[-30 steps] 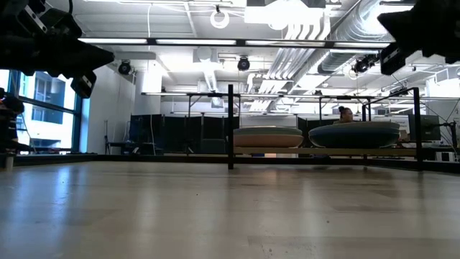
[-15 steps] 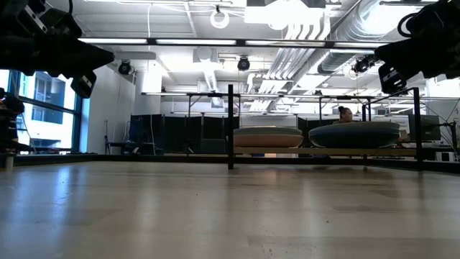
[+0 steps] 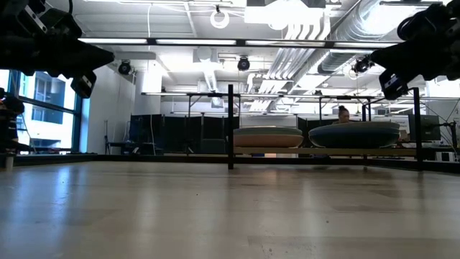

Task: Place and stack plates onto a shelf
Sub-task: Return to Home Position

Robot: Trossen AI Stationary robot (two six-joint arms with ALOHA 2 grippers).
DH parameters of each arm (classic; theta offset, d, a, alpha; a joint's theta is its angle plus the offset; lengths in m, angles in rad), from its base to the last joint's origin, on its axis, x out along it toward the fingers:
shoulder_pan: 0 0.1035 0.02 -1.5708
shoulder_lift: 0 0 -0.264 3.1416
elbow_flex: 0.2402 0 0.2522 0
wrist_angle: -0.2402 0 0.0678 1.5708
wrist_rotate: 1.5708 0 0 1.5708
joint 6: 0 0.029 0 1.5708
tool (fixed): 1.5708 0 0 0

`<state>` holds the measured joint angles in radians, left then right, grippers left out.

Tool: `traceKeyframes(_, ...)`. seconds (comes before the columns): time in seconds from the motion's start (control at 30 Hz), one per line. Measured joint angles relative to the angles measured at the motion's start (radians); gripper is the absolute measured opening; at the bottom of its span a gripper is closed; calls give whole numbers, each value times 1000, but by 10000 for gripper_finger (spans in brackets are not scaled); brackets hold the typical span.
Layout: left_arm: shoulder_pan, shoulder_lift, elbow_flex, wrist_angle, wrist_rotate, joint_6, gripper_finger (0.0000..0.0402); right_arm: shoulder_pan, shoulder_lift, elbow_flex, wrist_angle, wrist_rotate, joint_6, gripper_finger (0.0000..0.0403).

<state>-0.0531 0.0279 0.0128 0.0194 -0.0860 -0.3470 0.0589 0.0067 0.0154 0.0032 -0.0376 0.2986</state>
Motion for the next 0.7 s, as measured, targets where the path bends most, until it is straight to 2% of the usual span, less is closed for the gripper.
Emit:
traceKeyframes(0.13, 0, 0, 0, 0, 0, 0, 0, 0, 0, 0, 0, 0, 43, 0)
traceKeyframes(0.7, 0, 0, 0, 0, 0, 0, 0, 0, 0, 0, 0, 0, 41, 0)
